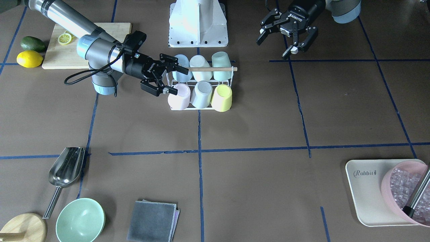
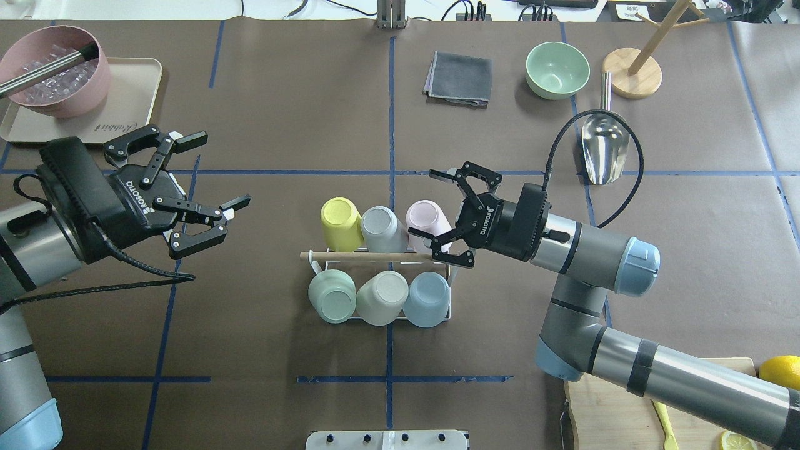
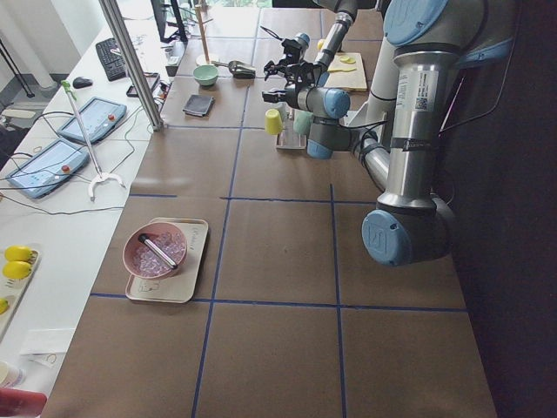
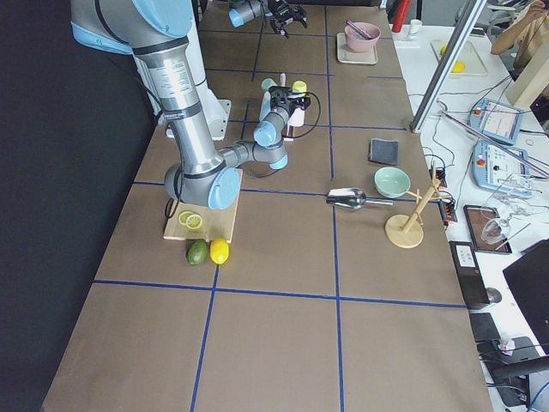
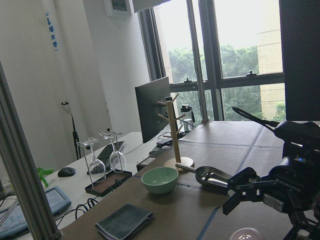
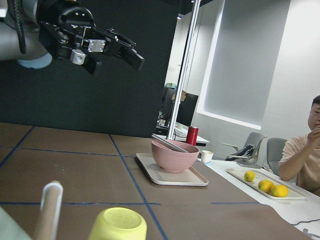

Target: Place cup on cup holder

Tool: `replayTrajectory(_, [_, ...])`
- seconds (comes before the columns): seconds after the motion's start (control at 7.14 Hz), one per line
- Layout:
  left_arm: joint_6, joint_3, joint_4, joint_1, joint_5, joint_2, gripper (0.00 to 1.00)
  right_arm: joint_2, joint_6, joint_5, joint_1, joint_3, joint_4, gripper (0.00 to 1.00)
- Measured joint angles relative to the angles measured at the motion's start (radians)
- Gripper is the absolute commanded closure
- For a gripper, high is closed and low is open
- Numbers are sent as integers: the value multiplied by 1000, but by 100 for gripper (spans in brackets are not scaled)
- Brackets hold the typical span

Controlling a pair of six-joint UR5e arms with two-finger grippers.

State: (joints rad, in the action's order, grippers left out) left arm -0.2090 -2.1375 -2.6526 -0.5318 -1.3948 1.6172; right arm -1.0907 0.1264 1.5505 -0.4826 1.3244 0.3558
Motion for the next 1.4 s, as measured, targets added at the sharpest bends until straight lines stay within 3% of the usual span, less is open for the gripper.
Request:
replayTrajectory(0.14, [-5, -32, 146, -36, -37, -18, 0, 4, 12, 10, -33, 37, -109, 0])
replayTrajectory(0.7, [-8, -58, 741, -303, -338, -27, 0, 54, 29, 179, -185, 110, -576, 0])
replayTrajectory(1.26, [-17, 50, 1104, -627, -728, -13, 0, 48, 23, 265, -300, 203, -1102, 0])
replayTrajectory(1.4, [-15, 90, 1184, -698, -781, -9, 0, 49, 25, 281, -315, 223, -1235, 0])
